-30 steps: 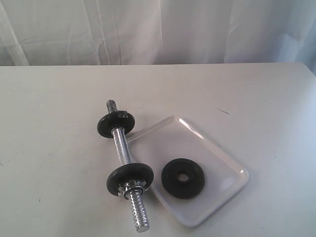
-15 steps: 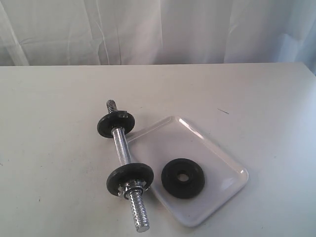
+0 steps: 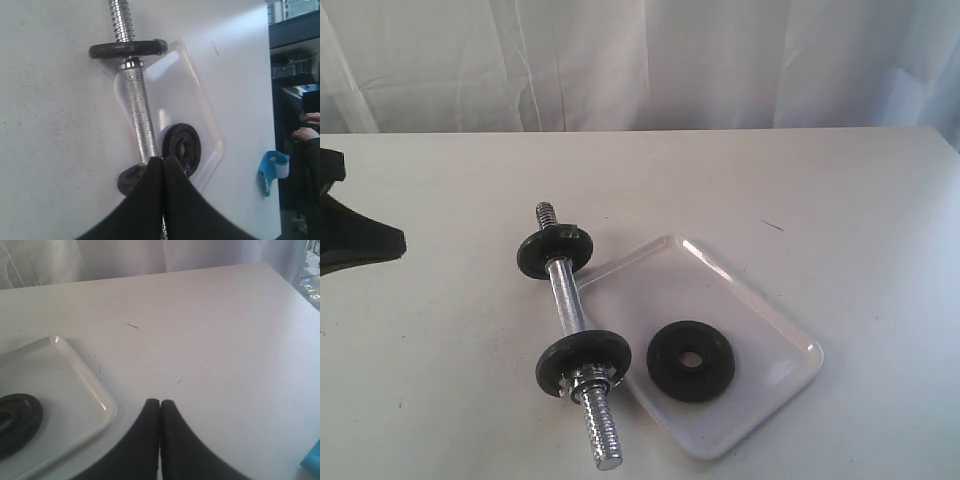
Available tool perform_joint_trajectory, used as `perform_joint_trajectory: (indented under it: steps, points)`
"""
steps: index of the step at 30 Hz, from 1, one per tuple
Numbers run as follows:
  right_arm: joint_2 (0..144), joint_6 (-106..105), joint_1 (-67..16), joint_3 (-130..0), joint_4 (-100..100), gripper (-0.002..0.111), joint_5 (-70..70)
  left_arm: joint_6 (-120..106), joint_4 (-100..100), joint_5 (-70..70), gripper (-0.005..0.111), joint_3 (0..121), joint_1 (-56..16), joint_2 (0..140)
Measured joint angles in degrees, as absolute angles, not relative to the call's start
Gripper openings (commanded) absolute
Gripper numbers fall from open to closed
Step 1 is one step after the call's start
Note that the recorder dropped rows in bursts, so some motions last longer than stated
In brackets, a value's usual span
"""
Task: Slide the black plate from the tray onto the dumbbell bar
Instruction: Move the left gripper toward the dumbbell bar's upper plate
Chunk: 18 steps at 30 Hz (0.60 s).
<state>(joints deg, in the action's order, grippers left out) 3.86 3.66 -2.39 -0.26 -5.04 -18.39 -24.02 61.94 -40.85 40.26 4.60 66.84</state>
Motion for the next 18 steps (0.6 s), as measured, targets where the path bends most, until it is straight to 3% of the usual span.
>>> perform_joint_trajectory:
  steps: [6,8,18]
  points:
    - [3.86,3.66,-2.39,-0.26,-5.04,0.000,-18.39,-35.17,74.23,-41.15,0.058,40.26,1.65,73.19]
    - [3.86,3.66,-2.39,-0.26,-5.04,0.000,-18.39,-38.58,77.95,-40.97,0.067,40.30,-0.19,75.51]
    - [3.86,3.66,-2.39,-0.26,-5.04,0.000,-18.39,-42.98,85.78,-35.51,0.067,40.30,-7.76,86.94]
